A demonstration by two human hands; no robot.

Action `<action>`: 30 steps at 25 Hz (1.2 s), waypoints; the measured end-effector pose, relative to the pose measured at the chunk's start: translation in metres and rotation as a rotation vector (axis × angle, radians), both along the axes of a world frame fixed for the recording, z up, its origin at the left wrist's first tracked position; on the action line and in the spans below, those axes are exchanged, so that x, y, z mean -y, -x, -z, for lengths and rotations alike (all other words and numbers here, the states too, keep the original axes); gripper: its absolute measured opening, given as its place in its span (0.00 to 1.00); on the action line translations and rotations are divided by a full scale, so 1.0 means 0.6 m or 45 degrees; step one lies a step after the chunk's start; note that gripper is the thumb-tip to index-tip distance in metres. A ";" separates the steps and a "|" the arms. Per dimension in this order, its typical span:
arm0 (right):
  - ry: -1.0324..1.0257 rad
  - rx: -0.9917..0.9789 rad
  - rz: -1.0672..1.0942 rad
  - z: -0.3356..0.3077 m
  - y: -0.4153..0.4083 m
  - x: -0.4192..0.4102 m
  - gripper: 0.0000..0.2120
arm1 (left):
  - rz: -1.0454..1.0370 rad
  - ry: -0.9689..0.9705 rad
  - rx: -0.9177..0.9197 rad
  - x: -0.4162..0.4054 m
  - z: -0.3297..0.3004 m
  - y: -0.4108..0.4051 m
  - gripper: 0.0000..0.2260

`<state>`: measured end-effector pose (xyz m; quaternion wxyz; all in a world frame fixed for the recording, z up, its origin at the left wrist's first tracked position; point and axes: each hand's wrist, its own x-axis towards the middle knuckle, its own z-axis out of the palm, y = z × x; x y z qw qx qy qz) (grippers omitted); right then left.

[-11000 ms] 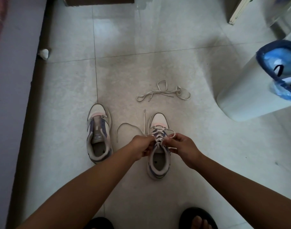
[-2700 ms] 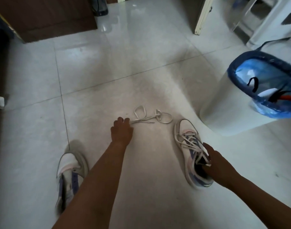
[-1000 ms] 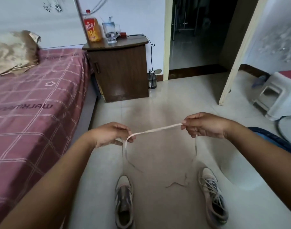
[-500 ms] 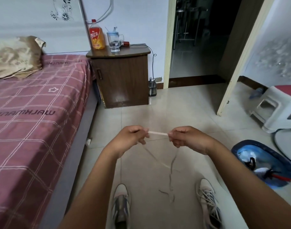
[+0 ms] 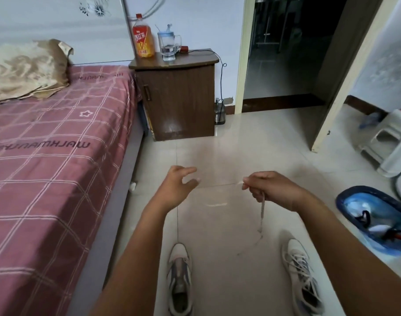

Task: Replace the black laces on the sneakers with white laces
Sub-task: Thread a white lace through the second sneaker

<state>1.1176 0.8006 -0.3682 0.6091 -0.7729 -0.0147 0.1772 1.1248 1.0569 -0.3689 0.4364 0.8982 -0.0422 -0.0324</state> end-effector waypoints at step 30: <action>0.007 -0.015 -0.131 0.003 0.003 -0.007 0.10 | 0.058 0.238 -0.091 0.020 -0.002 0.013 0.11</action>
